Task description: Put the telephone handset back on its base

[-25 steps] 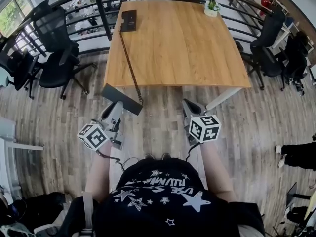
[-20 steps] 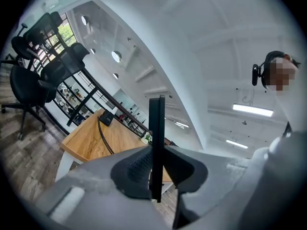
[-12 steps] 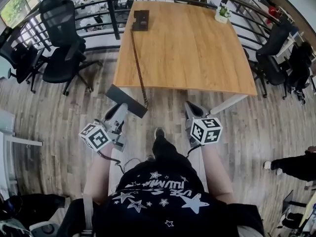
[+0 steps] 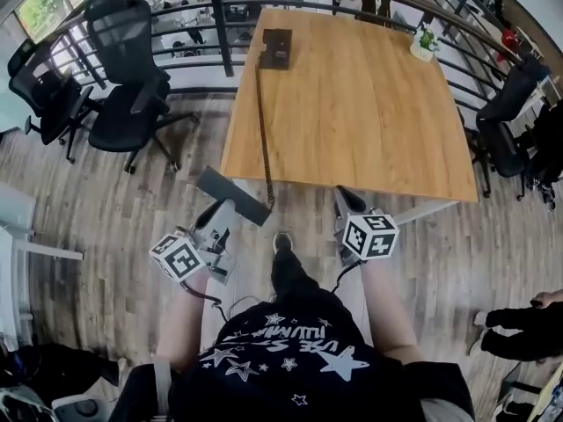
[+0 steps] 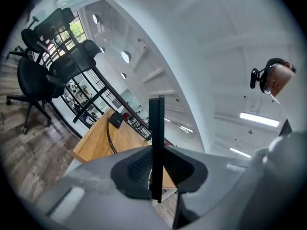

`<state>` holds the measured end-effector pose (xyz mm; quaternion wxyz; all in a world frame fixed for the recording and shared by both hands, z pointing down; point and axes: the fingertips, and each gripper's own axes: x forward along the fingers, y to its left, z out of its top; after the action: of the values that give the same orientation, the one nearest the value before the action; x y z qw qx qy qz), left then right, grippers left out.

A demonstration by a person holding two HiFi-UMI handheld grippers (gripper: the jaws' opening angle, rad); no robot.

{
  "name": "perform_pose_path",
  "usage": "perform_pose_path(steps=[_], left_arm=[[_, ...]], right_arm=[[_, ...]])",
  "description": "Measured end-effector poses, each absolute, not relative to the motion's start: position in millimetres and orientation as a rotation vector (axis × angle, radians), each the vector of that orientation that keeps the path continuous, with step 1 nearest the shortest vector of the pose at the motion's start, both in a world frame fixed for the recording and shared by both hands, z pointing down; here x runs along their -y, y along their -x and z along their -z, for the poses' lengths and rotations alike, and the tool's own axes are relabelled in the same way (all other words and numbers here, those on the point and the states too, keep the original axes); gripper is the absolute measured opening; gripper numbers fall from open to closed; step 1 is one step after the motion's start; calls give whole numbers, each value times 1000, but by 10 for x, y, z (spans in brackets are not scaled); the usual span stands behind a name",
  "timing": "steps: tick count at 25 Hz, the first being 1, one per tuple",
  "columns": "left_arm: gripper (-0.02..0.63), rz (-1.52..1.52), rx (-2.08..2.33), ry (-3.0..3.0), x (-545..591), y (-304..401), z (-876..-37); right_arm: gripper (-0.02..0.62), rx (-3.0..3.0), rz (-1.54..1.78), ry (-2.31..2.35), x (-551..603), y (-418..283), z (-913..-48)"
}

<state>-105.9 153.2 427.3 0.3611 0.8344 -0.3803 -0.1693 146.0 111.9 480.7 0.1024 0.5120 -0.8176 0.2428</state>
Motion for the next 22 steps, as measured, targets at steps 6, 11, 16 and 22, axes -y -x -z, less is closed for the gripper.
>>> perform_pose_path(steps=[6,11,16,22], left_arm=[[75,433,990,-2183,-1071,1193,-4359],[75,439,1006,-2144,-622,1242,-4327],[75,428,1010,-2146,-226,1295,-4308],[75,429,1013,-2141,126,1284,-4296]], right_arm=[[0,2442,-686,-1452,-501,-1229,-4865],[0,2461,-666,-1419,88,-1104,-4779],[0,2471,-679,-1396,543,-999,-4749],[0,2485,-698,-1370,966,-957,-4794]])
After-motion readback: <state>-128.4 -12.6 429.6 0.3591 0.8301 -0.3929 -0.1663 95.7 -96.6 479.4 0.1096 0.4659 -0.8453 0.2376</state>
